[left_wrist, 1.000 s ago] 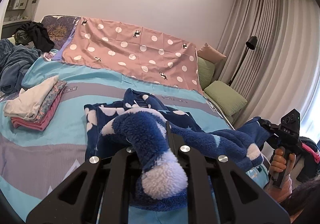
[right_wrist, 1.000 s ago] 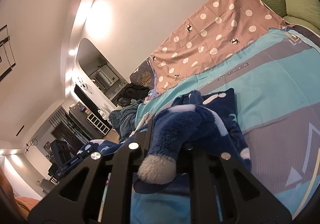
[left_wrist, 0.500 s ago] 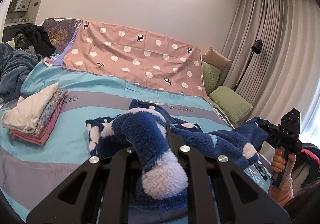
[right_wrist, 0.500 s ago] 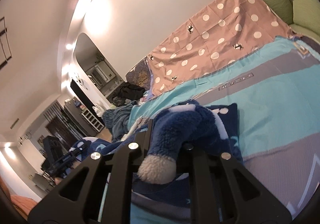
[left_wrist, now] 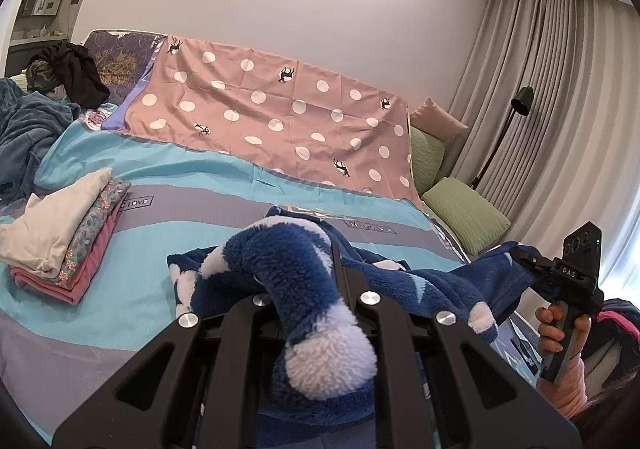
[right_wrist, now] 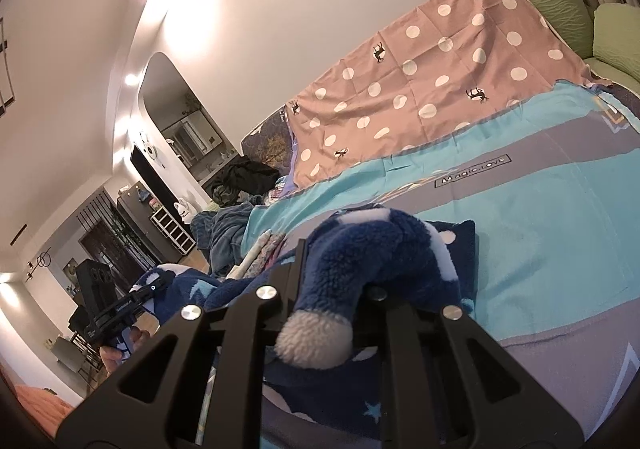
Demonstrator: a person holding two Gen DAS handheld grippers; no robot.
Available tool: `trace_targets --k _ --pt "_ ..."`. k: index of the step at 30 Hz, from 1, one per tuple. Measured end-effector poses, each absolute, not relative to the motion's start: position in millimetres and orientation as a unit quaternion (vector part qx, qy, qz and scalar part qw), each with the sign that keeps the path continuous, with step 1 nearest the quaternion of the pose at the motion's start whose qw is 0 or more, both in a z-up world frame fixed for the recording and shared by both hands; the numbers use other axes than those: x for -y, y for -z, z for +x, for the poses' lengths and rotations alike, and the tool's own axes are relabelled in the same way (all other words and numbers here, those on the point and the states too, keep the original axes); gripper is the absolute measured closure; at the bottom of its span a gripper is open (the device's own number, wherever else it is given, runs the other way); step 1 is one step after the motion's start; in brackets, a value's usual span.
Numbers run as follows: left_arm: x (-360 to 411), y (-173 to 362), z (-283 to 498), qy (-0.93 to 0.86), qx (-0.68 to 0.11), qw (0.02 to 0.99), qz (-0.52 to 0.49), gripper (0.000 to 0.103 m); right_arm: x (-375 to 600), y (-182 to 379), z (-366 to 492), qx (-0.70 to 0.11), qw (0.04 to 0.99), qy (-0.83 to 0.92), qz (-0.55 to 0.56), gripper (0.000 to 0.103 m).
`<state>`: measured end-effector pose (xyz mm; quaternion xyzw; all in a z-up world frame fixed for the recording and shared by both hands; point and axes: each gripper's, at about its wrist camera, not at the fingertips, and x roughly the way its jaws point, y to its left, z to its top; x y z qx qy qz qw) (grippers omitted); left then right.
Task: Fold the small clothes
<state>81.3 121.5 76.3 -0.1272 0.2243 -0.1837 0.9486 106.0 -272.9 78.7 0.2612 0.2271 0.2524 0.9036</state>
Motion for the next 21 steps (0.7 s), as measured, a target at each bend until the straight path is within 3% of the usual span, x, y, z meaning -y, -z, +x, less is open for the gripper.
trace_targets --k 9,21 --pt "-122.5 -86.5 112.8 0.181 -0.221 0.95 -0.123 0.091 273.2 -84.8 132.8 -0.221 0.909 -0.235 0.264 0.09" --pt "-128.3 -61.3 202.7 0.15 -0.279 0.939 -0.136 0.091 264.6 -54.3 234.0 -0.296 0.898 -0.192 0.264 0.09"
